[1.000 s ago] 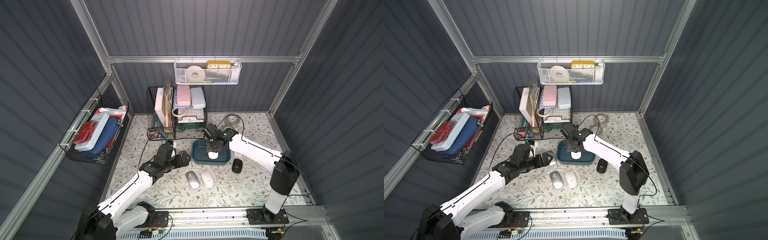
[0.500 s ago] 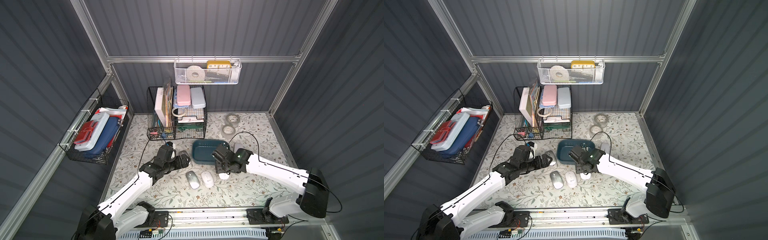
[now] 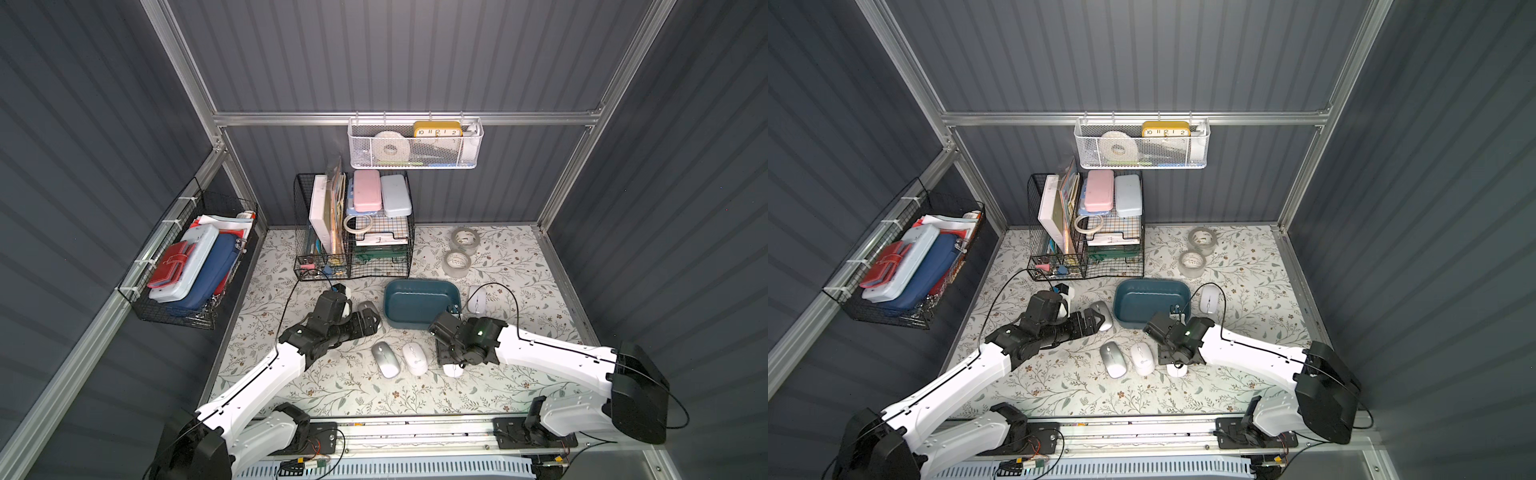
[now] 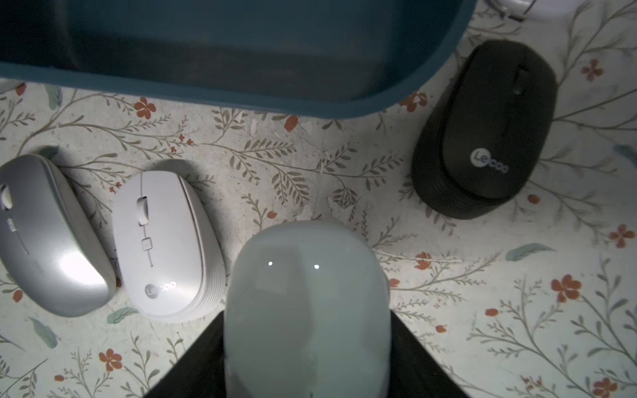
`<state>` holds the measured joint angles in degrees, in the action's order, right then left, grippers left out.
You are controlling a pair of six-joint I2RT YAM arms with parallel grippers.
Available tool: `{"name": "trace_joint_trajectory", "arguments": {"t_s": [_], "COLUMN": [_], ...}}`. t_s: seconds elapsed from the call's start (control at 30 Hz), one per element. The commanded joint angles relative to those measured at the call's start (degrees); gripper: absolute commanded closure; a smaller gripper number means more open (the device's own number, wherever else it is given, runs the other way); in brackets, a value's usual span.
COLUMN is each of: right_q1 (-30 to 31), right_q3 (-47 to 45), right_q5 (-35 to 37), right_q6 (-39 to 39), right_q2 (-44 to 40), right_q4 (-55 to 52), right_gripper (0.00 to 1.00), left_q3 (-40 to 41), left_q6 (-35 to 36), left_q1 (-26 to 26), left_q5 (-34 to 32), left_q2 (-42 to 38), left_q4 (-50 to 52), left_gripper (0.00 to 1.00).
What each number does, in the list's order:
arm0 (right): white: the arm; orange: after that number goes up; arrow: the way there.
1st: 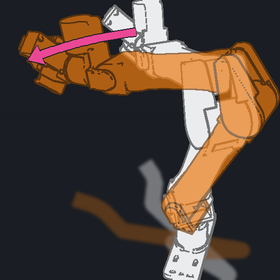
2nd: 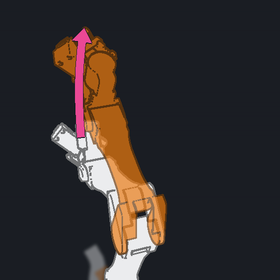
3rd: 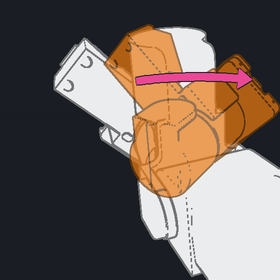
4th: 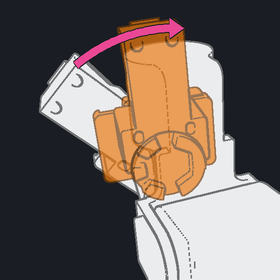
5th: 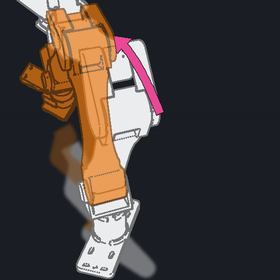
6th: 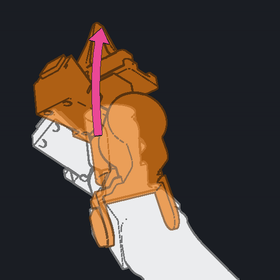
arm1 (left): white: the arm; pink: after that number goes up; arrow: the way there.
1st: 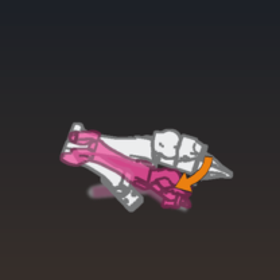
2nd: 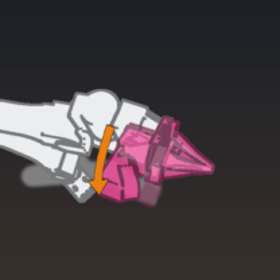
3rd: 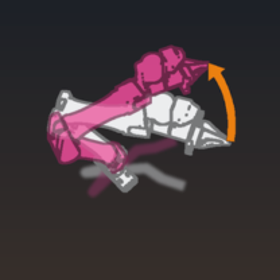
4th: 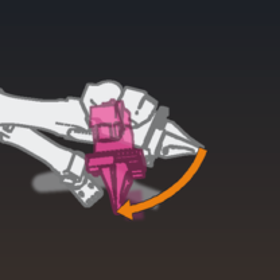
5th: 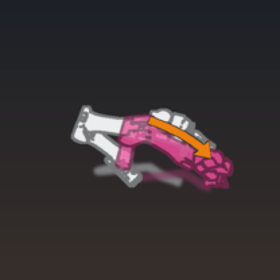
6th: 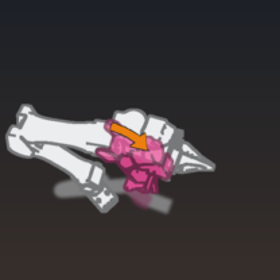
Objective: Take out the mouse from the storage box
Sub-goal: Place the mouse at the center of the board.
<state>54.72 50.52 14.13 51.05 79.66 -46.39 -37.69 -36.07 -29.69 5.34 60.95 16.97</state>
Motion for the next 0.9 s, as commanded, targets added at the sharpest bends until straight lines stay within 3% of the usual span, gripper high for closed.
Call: {"name": "trace_joint_trajectory", "arguments": {"t_s": [0.0, 0.6, 0.87], "right_q1": [0.3, 0.3, 0.3], "right_q3": [-0.2, 0.8, 1.2], "right_q5": [0.2, -0.3, 1.3], "right_q6": [1.9, 1.5, 1.3], "right_q2": [2.9, 13.2, 12.6], "right_q4": [3.7, 7.0, 5.5], "right_gripper": [0.36, 0.34, 0.25], "left_q3": [0.9, 1.0, 0.2], "left_q6": [-0.6, -0.5, -0.2], "left_q1": [-0.2, -0.2, -0.2], "left_q5": [0.2, 0.2, 0.2], "left_q2": [-1.4, -0.9, -0.2], "left_q4": [1.0, 1.0, 1.1], "left_gripper": [0.01, 0.01, 0.01]}}
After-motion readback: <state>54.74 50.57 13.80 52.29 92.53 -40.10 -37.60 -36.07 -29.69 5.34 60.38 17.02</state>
